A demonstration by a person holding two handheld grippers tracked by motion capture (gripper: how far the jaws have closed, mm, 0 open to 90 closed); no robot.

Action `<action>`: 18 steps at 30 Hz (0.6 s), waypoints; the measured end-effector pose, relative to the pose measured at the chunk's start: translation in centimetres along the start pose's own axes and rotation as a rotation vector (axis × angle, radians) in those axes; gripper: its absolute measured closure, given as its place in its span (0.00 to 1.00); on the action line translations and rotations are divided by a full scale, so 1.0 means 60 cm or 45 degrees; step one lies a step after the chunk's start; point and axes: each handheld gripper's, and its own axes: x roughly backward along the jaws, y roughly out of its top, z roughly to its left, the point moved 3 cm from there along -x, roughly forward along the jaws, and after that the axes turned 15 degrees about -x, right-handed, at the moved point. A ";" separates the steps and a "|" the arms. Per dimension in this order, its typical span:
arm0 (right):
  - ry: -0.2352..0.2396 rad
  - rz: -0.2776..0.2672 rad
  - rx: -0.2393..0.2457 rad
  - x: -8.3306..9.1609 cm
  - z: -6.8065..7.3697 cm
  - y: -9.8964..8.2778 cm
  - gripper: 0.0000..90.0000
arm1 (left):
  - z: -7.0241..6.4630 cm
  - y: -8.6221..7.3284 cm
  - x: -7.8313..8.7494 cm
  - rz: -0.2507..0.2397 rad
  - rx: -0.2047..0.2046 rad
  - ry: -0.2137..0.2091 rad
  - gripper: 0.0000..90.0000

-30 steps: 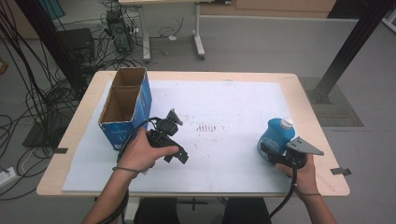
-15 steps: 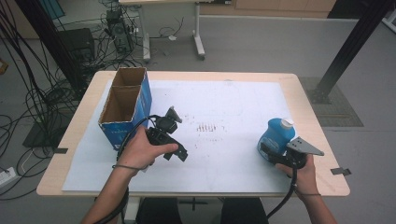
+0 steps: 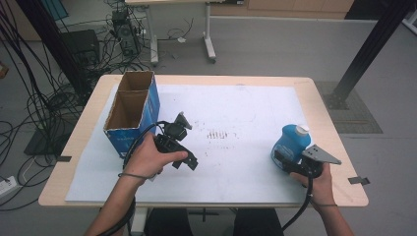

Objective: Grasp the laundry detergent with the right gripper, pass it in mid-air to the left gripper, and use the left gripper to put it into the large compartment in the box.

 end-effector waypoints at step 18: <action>0.006 0.011 0.012 -0.001 0.000 0.002 0.46 | -0.001 0.004 -0.001 -0.002 -0.019 -0.005 0.12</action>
